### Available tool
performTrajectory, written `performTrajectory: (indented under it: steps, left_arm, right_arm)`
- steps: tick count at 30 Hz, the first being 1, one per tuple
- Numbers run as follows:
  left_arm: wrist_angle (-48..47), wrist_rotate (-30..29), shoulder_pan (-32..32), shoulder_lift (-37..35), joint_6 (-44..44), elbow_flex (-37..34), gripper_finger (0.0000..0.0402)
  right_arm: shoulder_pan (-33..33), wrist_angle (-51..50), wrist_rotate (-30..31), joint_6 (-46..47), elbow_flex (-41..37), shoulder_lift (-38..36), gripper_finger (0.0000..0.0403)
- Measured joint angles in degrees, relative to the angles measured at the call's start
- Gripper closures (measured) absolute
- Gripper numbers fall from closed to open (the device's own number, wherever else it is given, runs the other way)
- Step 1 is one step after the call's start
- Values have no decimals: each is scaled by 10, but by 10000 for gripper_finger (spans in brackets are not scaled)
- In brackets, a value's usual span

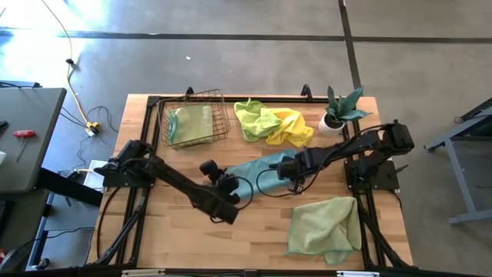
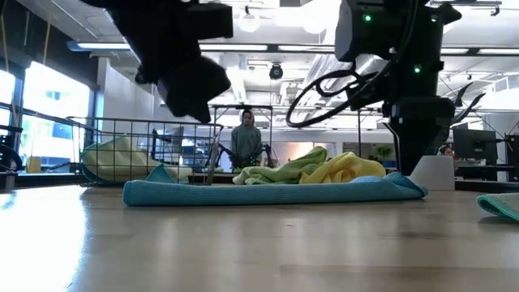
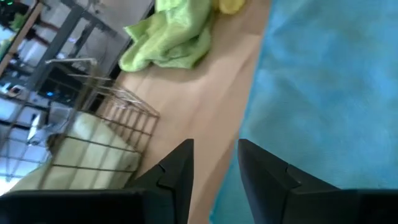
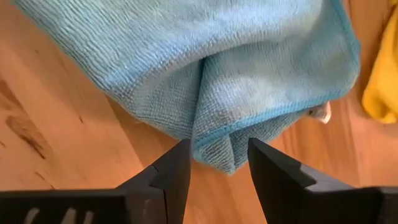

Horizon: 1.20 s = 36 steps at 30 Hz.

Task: Fold microfiber towels
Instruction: Fold the blue towel

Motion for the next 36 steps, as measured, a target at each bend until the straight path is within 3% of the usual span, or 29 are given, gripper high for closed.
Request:
performTrajectory:
  steps: [8,17,21,29,36]
  left_arm:
    - [137,98,3,0,97,-71,308]
    - [196,171,22,0,78,-139,338]
    - [230,183,21,-3,77,-161,350]
    - [251,191,21,-3,76,-167,372]
    - [253,223,18,-3,76,-167,393]
  right_arm:
    - [19,45,13,34,-36,0,249]
    - [19,92,22,37,-66,0,255]
    - [19,89,22,21,-66,-2,287]
    - [19,81,22,-1,-66,-36,392]
    - [19,37,17,-6,-66,-61,401]
